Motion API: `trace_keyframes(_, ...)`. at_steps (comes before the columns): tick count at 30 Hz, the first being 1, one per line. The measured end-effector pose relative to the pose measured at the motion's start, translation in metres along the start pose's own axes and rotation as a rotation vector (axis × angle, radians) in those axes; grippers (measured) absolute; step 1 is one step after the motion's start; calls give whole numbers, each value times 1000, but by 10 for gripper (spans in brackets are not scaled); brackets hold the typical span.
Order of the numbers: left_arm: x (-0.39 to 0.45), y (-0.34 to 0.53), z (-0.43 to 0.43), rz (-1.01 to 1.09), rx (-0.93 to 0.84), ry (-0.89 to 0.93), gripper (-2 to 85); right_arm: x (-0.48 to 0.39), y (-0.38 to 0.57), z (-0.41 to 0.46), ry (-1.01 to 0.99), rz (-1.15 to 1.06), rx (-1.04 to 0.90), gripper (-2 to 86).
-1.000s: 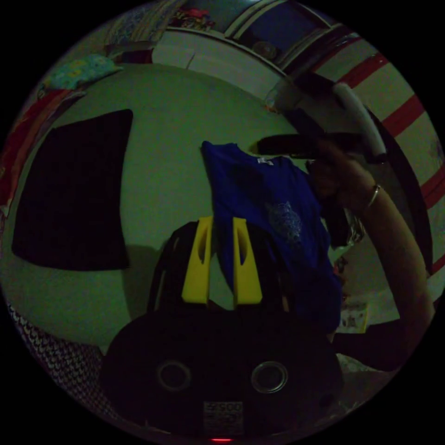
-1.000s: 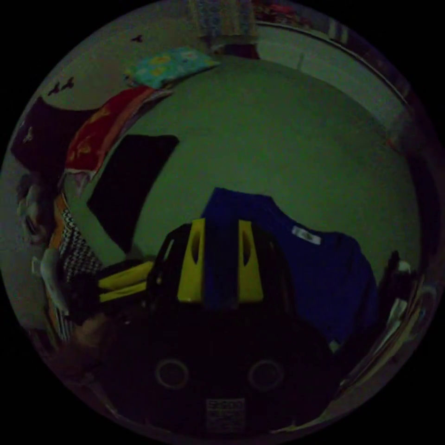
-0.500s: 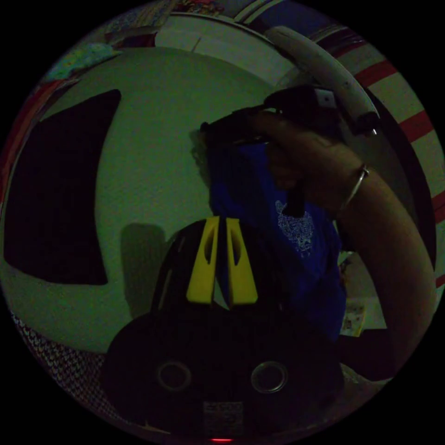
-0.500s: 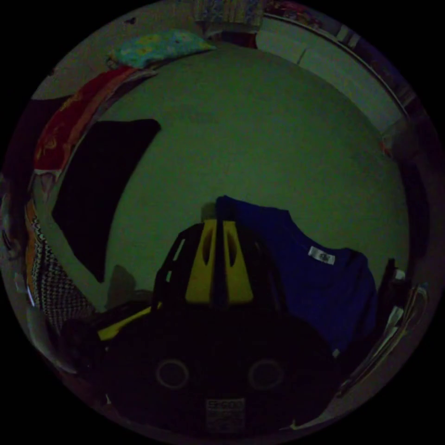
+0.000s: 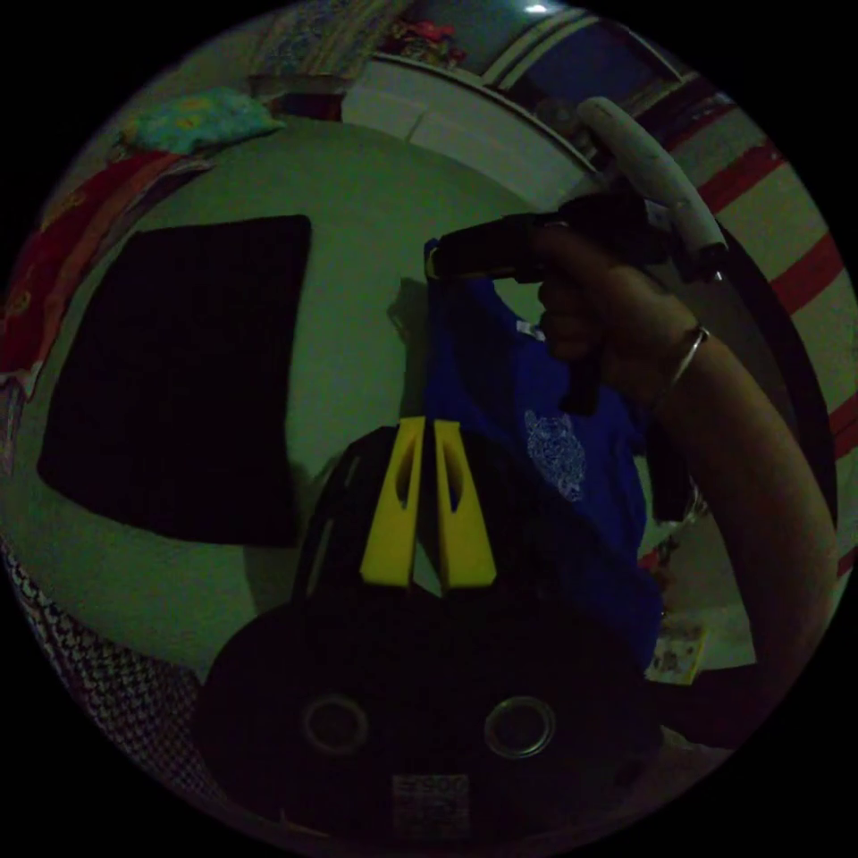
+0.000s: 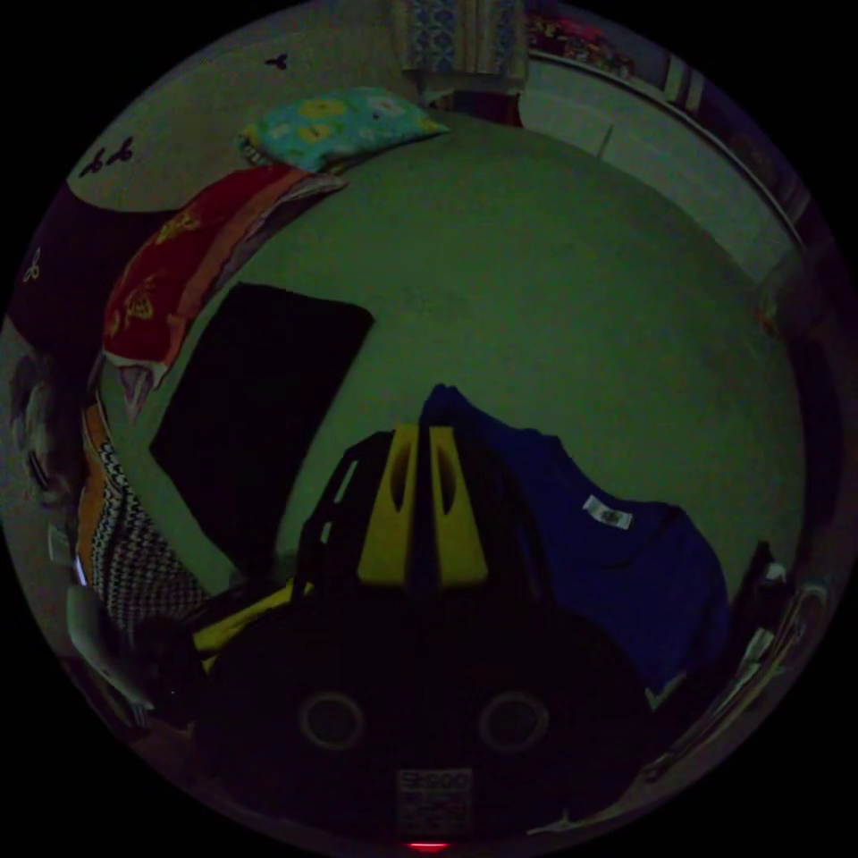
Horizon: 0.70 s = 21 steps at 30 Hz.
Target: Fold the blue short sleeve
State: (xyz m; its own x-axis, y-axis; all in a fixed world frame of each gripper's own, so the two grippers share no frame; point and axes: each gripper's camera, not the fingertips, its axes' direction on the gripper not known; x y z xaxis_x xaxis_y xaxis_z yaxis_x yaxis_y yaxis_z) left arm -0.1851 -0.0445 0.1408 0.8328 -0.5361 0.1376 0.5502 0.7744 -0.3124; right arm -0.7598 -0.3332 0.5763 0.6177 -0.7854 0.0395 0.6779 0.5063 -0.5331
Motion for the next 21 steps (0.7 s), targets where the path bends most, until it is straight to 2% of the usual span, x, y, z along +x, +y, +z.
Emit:
trace_keyframes(4,3,-1,-3,-44,41,-39,37,8,7,1,-17,48,41,-12)
trace_keyframes(9,14,1,0,-44,18,-95,19,28,32,11,-9,61,-30,-3)
trace_keyframes(13,28,5,3,-28,27,-175,4,55,65,-10,-153,18,8,39)
trace_keyframes(16,39,8,6,-18,27,-191,-2,69,98,-37,-144,-62,72,46)
trace_keyframes(21,57,12,17,-23,19,-159,-5,85,159,-59,-125,-160,41,21)
